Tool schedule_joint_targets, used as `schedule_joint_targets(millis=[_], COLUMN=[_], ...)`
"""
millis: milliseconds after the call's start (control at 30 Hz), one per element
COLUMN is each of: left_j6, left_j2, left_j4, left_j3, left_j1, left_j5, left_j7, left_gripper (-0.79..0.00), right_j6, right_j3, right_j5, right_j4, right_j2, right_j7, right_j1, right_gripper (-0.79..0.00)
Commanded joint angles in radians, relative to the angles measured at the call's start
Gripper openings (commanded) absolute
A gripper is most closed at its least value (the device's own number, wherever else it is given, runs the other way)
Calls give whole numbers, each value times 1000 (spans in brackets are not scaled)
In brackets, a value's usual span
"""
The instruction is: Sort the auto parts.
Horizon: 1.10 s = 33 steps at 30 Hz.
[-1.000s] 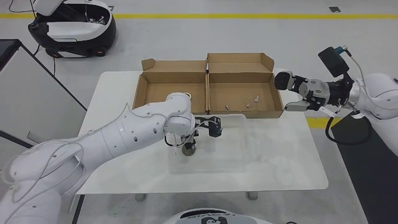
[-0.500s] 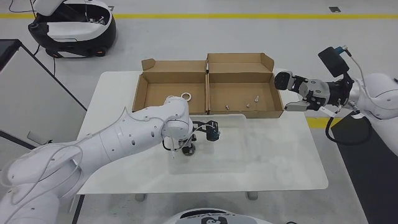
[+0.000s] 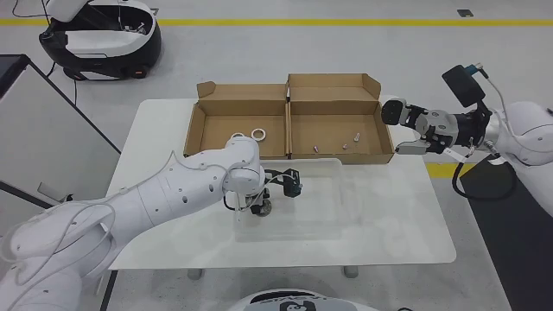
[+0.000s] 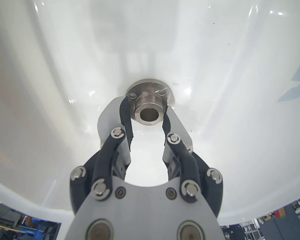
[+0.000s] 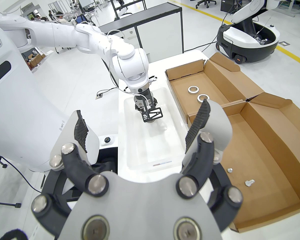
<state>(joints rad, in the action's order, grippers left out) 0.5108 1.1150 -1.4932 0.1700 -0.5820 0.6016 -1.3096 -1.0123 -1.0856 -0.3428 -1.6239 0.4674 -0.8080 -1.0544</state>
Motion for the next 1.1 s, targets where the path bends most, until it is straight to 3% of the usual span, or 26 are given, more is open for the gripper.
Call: schedule_joint_targets(millis=[0,433,1067], left_j6=[1,17,24], left_j2=[1,19,19], left_j4=[2,25,40], left_j3=[0,0,0], left_j1=[3,13,5], left_j5=[-1,2,3], left_j7=[2,17,24], left_gripper=[-483,-514,-489], right_j6=[0,0,0], right_j3=[0,0,0], right_j5=[0,0,0], right_j4=[0,0,0], right_j2=[0,0,0], right_j7=[0,0,0], right_j1=[0,0,0], right_gripper=[0,0,0])
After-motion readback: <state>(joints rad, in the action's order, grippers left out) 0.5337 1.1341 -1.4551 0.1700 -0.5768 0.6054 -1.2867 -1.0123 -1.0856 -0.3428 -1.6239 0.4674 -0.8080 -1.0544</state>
